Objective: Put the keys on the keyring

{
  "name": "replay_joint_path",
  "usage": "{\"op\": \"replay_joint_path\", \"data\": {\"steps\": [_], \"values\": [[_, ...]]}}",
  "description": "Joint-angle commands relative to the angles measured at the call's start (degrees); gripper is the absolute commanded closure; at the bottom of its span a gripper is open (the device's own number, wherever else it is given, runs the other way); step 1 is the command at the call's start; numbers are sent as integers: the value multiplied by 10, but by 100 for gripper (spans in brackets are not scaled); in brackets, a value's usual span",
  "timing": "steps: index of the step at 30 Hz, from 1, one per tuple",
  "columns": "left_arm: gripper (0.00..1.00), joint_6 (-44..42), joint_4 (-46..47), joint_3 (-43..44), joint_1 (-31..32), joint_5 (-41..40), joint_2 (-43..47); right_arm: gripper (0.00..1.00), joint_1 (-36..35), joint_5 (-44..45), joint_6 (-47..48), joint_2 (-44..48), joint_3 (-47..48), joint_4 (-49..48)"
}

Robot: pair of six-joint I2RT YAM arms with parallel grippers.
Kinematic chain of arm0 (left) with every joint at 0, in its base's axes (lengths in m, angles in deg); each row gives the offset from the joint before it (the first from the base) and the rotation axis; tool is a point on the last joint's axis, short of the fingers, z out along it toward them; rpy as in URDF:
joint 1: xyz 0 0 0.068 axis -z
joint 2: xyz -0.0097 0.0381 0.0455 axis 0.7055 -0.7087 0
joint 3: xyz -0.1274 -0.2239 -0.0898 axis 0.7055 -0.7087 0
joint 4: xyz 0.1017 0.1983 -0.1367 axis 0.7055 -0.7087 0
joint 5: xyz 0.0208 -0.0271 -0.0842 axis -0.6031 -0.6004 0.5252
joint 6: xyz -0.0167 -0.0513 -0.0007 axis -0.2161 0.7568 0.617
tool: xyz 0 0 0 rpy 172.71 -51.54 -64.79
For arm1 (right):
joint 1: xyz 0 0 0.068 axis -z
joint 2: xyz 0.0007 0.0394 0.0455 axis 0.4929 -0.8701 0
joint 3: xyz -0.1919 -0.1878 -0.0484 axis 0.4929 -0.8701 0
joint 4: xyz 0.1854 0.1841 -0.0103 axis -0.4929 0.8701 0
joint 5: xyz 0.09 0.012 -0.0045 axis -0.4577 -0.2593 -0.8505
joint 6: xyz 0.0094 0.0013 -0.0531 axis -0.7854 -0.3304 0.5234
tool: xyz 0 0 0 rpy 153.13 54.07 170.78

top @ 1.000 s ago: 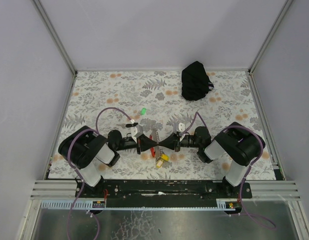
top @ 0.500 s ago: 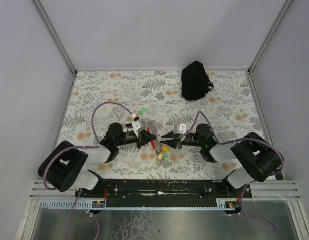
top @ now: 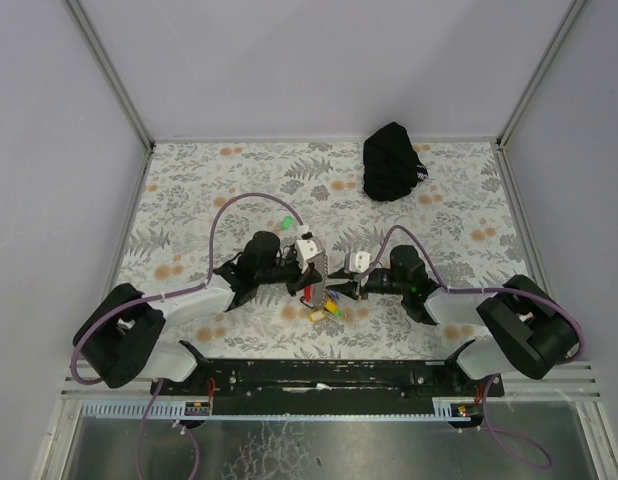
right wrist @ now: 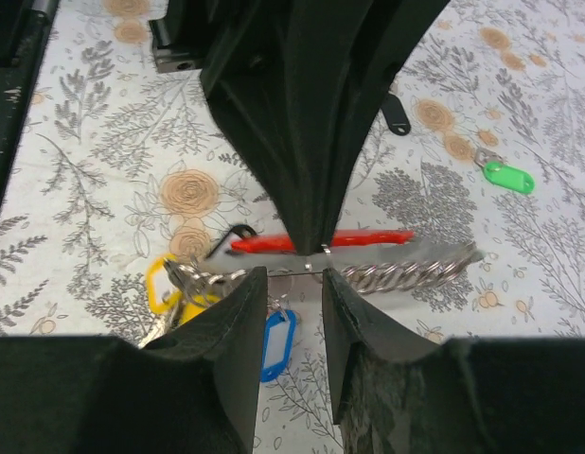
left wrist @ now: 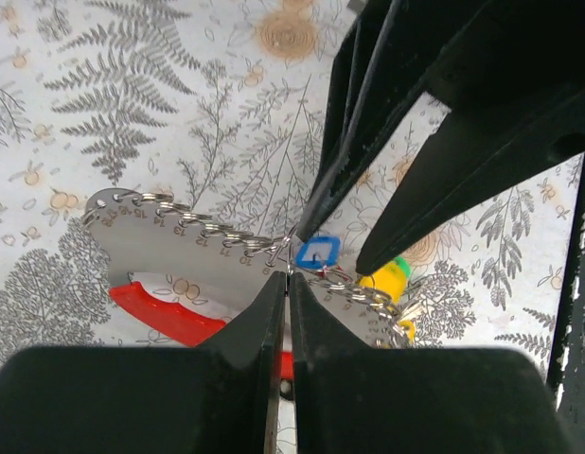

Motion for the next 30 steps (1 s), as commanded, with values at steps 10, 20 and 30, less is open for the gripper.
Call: {"op": "replay_joint_path", "data": {"steps": [10, 20, 30], "values": [[100, -40, -42, 10, 16, -24, -3, 63, 3, -4, -5, -47, 19, -40], [100, -50, -34, 1, 17, 11, 15, 63, 3, 71, -38, -93, -10, -151], [100, -50, -39, 5, 16, 7, 11, 95, 8, 131, -94, -125, -23, -232]]}}
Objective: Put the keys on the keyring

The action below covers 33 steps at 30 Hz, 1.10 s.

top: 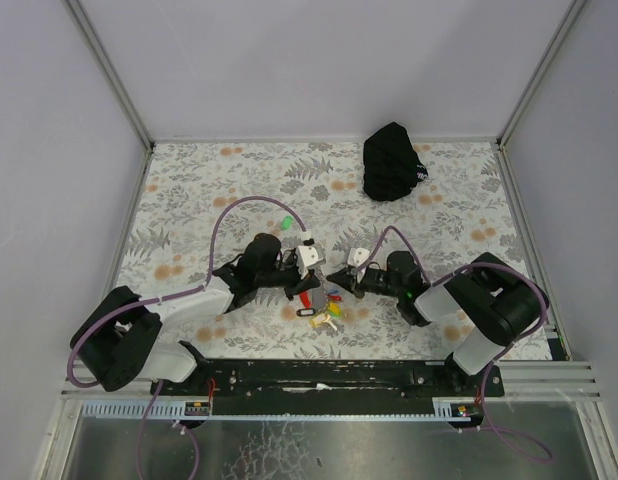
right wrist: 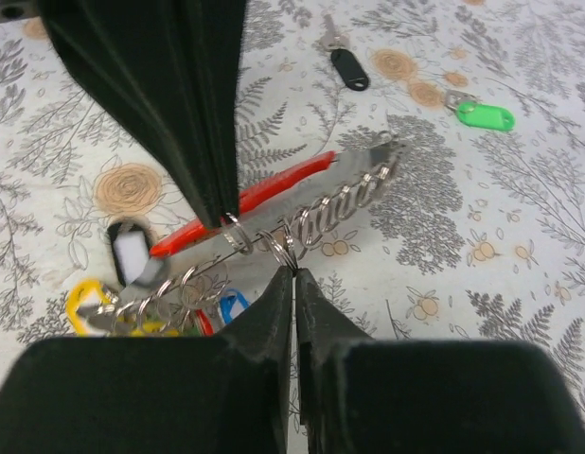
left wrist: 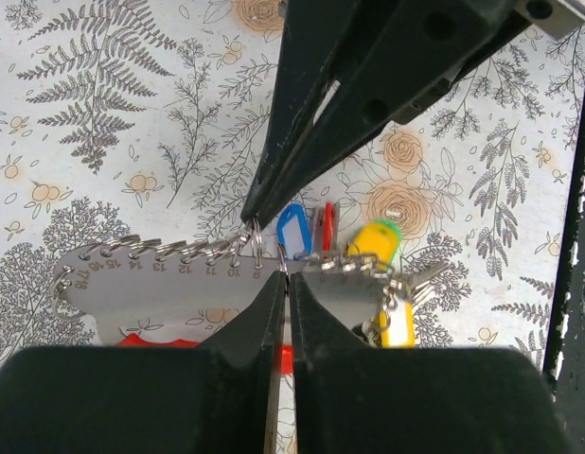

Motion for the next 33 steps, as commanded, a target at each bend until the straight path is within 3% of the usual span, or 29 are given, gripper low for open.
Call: {"op": "replay_joint_path", "data": {"steps": [1, 5, 10, 14, 20, 33], "values": [[100, -5, 14, 2, 5, 4, 3, 95, 9, 83, -42, 3, -11, -78], [100, -2, 12, 4, 4, -11, 3, 79, 10, 138, -50, 11, -23, -82], [100, 0, 5, 8, 4, -25, 2, 69, 11, 109, -29, 29, -31, -77], [100, -1, -1, 11, 4, -26, 3, 62, 11, 16, -1, 72, -38, -54], [100, -8, -18, 21, 8, -25, -3, 59, 10, -87, 45, 126, 24, 131], [100, -19, -30, 25, 17, -16, 2, 62, 10, -151, 25, 62, 64, 112]]}}
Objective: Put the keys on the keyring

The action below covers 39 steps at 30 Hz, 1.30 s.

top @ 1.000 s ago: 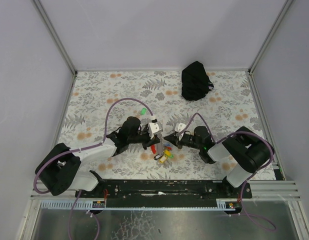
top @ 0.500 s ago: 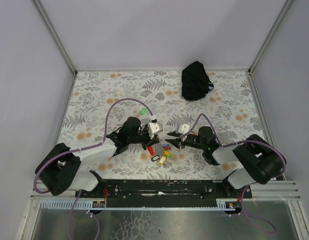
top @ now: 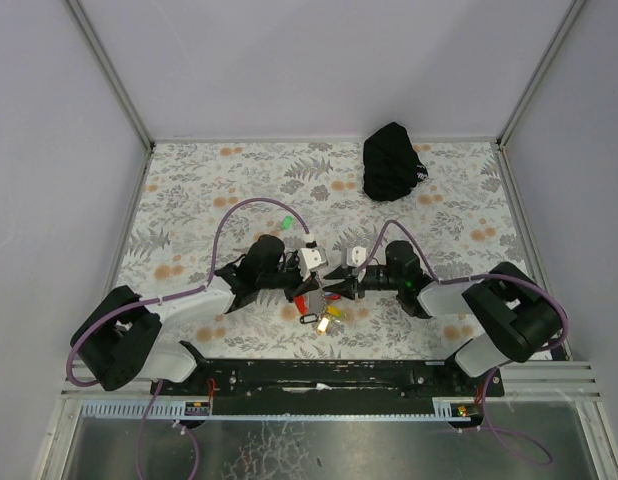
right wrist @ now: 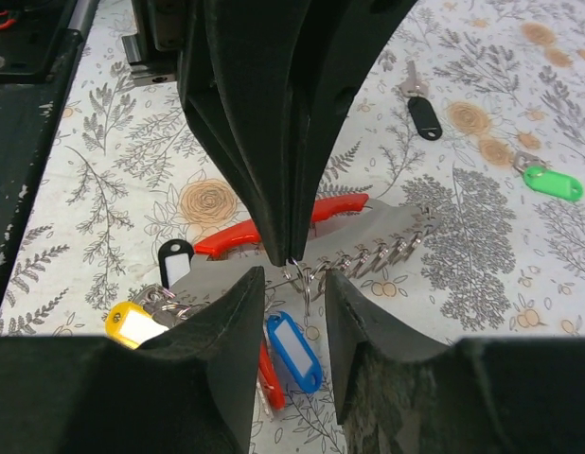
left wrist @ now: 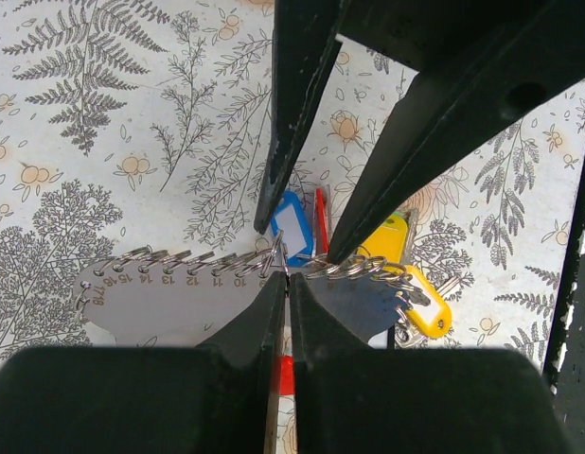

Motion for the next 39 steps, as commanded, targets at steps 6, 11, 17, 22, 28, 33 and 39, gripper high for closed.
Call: {"op": "replay_joint_path", "data": {"steps": [6, 11, 17, 22, 28, 33, 39], "values": [[100, -17, 2, 17, 6, 20, 7, 63, 2, -37, -1, -40, 38, -22], [100, -17, 0, 17, 6, 22, 10, 69, 2, -41, 5, -53, 48, -8], [100, -18, 4, 16, 6, 26, 12, 85, 1, -46, 7, -60, 52, -4], [100, -10, 48, -9, 5, 26, 22, 100, 2, -34, 6, -59, 47, -8], [83, 30, 188, -84, -24, 52, 34, 100, 2, -21, -28, -61, 21, -88], [75, 64, 327, -151, -53, 78, 36, 100, 5, -24, -52, -67, 15, -124], [71, 81, 423, -187, -54, 69, 15, 100, 6, -29, -71, -78, 12, -154]]}}
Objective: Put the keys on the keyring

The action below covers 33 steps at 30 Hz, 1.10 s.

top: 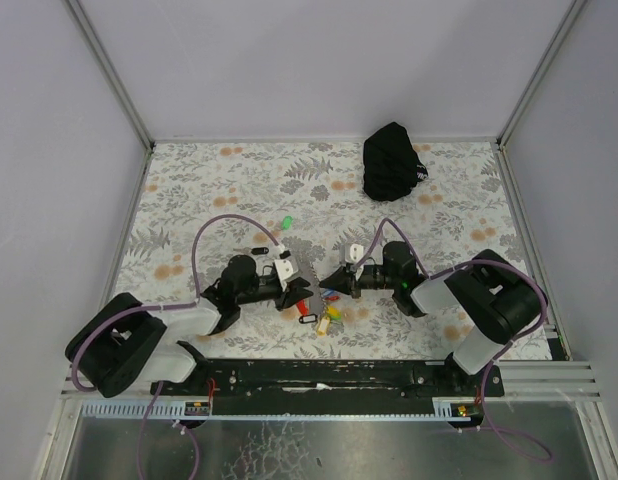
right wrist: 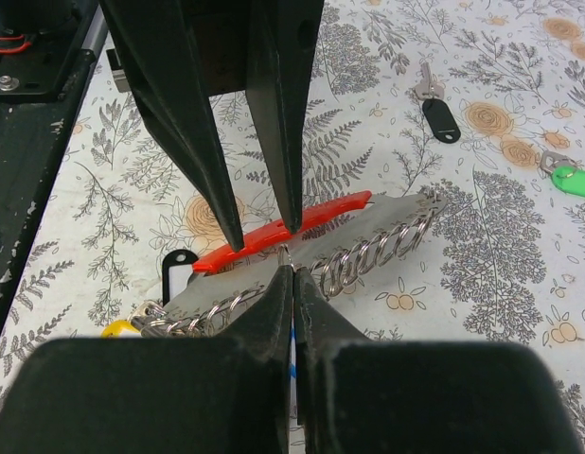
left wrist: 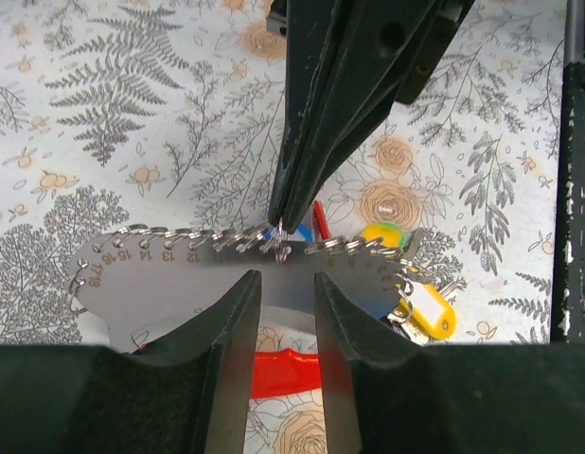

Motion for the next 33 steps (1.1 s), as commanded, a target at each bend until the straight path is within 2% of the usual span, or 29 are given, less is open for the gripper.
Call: {"op": "replay_joint_path", "data": {"steps": [1, 14, 21, 33], "values": [[71, 23, 151, -21, -3, 10, -15, 100, 5, -4, -19, 0, 0, -70], [71, 46, 249, -40, -3, -9, -66, 100, 5, -15, -39, -2, -1, -94], [83, 50, 252, -34, -2, -9, -82, 100, 5, -21, -51, -16, -1, -108], [89, 53, 255, -25, -3, 0, -105, 100, 5, -23, -63, -16, -3, -124]]}}
